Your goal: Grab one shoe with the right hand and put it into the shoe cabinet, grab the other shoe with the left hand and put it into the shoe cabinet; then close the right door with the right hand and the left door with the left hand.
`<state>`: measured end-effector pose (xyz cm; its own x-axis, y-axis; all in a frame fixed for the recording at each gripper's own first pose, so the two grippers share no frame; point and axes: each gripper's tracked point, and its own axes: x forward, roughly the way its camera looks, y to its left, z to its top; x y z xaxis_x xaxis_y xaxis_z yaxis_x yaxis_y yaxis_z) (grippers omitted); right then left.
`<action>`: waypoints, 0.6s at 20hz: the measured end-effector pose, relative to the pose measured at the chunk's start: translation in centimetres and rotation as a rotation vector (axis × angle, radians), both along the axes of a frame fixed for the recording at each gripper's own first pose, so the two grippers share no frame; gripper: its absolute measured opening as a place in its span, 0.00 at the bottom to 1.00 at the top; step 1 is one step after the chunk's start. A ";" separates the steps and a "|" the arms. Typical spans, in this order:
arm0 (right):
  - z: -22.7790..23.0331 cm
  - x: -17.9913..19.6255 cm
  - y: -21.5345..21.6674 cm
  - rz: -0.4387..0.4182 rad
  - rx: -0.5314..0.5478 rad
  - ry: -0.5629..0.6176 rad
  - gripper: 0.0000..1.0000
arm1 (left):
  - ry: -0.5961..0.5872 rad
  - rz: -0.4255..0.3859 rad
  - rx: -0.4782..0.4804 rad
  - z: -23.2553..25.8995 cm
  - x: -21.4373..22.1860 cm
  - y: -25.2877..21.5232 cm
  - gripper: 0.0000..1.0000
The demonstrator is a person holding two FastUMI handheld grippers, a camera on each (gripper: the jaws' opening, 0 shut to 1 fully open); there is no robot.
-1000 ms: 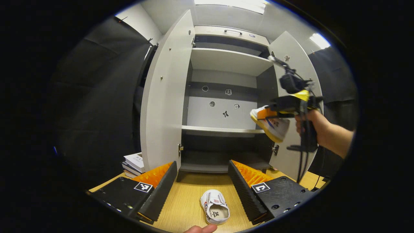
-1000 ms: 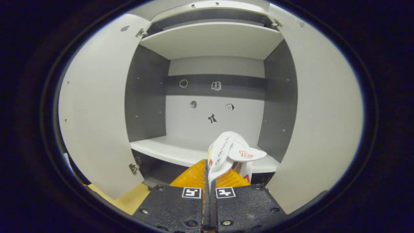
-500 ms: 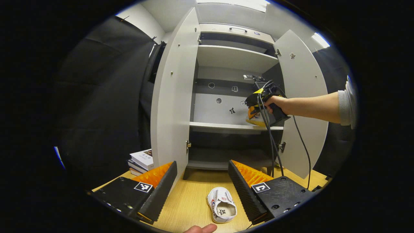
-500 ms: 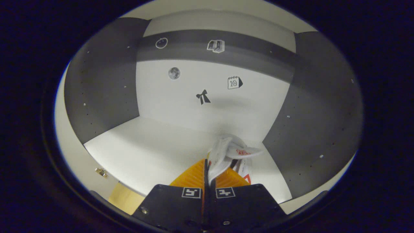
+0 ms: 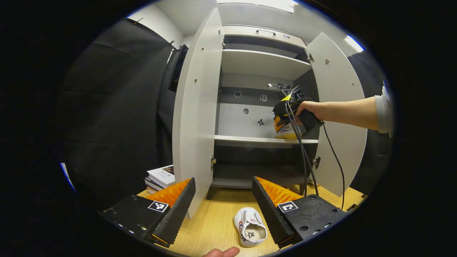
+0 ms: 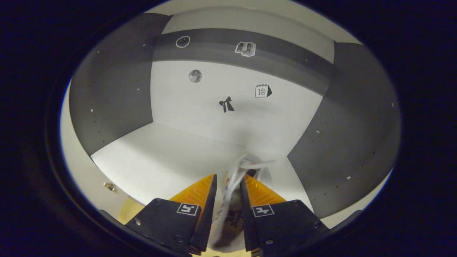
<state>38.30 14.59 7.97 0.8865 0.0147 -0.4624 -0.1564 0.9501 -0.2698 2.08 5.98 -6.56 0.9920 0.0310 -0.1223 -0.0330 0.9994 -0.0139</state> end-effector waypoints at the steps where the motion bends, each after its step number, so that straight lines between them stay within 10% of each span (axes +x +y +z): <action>1: 1.5 -0.8 -0.1 0.010 -0.007 -0.043 0.41 | 0.000 -0.006 0.001 0.0 0.1 -0.2 0.95; 12: 5.4 -16.9 -3.9 0.068 0.213 -0.340 0.59 | -0.013 -0.069 -0.016 0.1 0.3 -2.9 0.95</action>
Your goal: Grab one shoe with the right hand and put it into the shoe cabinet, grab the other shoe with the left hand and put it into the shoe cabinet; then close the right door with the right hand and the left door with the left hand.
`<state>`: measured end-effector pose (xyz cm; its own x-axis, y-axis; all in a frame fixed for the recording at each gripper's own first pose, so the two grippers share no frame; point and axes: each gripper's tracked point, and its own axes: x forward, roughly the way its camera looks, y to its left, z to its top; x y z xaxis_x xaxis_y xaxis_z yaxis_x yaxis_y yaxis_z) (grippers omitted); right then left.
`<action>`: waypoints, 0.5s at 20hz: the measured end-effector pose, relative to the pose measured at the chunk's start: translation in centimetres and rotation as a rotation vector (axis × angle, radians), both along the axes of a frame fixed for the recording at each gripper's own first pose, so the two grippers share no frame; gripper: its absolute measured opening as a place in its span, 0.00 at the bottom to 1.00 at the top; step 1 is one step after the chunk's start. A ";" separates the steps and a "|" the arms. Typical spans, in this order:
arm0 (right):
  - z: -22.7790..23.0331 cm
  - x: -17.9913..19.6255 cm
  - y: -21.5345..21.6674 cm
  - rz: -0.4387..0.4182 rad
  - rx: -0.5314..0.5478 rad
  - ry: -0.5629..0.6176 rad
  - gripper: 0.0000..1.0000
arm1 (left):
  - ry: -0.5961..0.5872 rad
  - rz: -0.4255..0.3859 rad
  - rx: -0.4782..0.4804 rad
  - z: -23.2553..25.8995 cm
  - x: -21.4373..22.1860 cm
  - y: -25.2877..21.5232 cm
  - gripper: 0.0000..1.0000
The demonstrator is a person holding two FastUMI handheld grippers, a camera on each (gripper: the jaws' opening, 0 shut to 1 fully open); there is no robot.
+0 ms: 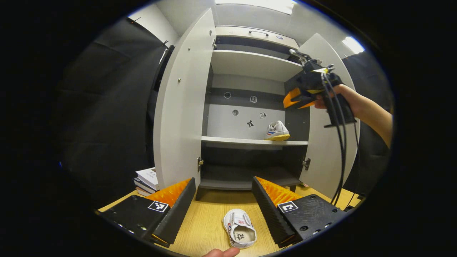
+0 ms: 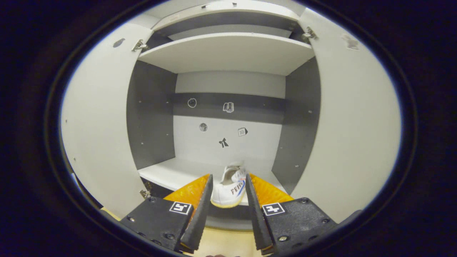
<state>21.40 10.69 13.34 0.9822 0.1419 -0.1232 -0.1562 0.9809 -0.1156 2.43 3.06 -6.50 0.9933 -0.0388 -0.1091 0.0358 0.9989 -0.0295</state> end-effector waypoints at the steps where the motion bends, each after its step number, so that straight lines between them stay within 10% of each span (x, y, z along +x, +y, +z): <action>1: -1.1 -1.3 -0.8 -0.016 0.005 -0.023 0.59 | 0.004 -0.005 0.003 -0.2 0.0 -0.2 0.95; 10: -12.9 -11.4 -6.1 -0.119 0.010 -0.090 0.61 | 0.034 -0.040 0.014 -1.2 -0.6 -2.2 0.95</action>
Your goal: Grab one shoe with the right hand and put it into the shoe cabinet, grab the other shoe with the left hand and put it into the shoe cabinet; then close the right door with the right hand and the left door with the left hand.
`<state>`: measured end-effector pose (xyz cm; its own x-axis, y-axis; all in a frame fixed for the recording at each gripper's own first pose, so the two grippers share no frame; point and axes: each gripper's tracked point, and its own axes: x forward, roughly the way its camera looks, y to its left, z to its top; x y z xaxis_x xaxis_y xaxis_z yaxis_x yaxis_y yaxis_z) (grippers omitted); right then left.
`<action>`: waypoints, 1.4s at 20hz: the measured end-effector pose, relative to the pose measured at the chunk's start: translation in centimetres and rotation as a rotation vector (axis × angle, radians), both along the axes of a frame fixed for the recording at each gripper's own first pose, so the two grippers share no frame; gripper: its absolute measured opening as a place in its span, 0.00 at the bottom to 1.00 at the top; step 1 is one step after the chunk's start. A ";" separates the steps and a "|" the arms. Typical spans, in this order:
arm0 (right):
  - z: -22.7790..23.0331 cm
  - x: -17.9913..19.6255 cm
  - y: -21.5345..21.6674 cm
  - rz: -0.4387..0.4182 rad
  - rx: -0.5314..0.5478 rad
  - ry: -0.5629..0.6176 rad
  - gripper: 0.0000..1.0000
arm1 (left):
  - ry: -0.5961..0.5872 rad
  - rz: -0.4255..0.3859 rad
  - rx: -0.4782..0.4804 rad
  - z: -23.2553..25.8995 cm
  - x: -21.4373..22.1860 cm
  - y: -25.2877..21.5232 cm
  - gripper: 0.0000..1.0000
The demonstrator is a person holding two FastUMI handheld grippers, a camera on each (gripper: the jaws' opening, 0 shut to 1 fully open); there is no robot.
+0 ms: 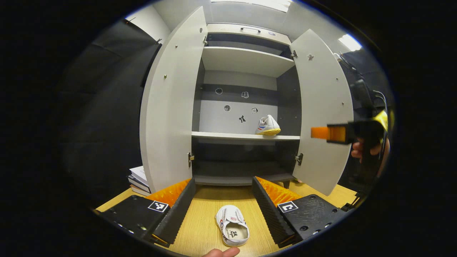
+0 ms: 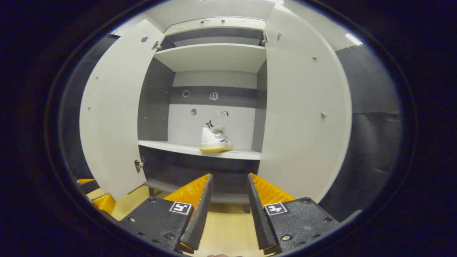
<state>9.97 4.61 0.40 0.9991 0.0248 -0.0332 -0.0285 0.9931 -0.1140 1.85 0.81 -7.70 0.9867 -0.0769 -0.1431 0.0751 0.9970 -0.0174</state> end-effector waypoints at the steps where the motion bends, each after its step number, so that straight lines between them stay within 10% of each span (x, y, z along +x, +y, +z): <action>1: -1.2 -1.1 -0.4 -0.013 -0.001 -0.002 0.63 | 0.007 -0.001 0.001 -0.2 -0.2 -0.2 0.95; 8: -8.5 -6.4 -2.3 -0.046 -0.022 0.074 0.71 | 0.074 -0.006 0.014 -2.8 -0.7 -0.9 0.95; 16: -9.4 -8.4 -2.4 -0.026 0.016 0.098 0.90 | 0.441 -0.015 -0.023 -15.0 -2.5 0.1 0.95; 28: -9.9 -8.4 -4.0 -0.039 0.013 0.128 0.89 | 0.632 0.014 0.017 -26.0 1.8 1.4 0.96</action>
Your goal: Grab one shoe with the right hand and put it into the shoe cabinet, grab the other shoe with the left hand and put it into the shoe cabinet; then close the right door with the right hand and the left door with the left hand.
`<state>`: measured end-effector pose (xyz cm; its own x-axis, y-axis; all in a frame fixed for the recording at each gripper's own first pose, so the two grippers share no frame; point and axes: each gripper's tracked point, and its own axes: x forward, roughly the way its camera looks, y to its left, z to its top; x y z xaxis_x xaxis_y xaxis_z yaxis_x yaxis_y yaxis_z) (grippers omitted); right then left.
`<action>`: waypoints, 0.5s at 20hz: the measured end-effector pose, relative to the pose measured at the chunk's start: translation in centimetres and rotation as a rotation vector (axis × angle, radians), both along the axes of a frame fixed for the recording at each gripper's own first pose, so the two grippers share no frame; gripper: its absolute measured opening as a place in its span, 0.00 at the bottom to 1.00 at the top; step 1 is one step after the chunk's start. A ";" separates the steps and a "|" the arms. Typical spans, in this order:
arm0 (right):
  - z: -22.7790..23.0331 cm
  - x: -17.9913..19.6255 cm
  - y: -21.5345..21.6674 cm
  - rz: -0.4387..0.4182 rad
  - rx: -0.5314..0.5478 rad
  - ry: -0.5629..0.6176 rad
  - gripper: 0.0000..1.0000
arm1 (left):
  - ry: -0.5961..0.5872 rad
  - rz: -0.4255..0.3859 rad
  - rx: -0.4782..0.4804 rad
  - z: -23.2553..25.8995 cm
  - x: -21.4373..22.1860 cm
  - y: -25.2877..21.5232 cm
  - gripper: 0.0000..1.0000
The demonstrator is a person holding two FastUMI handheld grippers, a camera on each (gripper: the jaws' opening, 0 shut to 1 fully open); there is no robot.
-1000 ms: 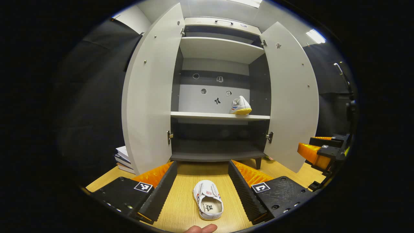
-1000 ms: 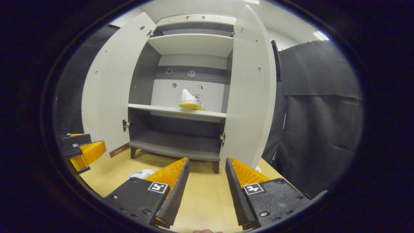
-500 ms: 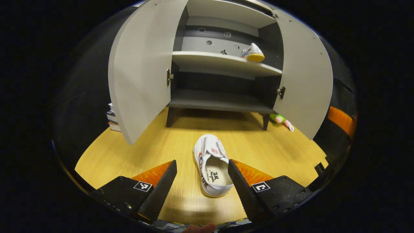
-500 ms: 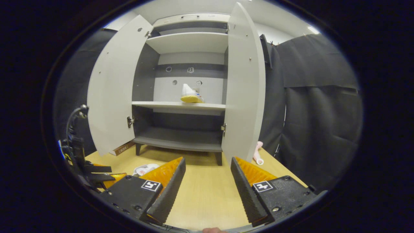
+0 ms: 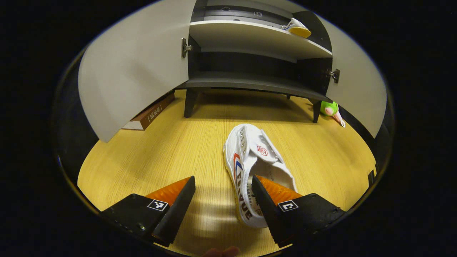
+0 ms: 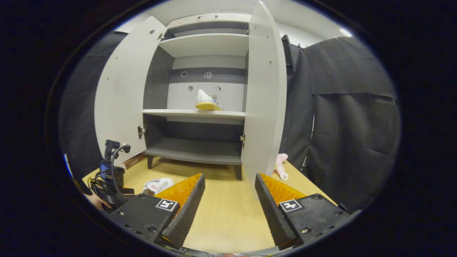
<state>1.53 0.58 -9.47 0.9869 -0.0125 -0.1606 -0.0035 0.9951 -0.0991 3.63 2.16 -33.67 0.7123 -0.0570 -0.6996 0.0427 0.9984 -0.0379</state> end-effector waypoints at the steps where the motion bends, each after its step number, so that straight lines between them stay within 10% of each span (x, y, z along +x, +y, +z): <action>1: -0.2 0.1 -0.2 -0.003 0.000 0.009 0.90 | 0.003 -0.011 -0.011 -0.3 0.6 -0.3 0.95; 10: -1.4 0.9 -1.3 -0.030 -0.010 0.058 0.89 | -0.055 -0.001 -0.044 -1.3 5.6 -0.6 0.89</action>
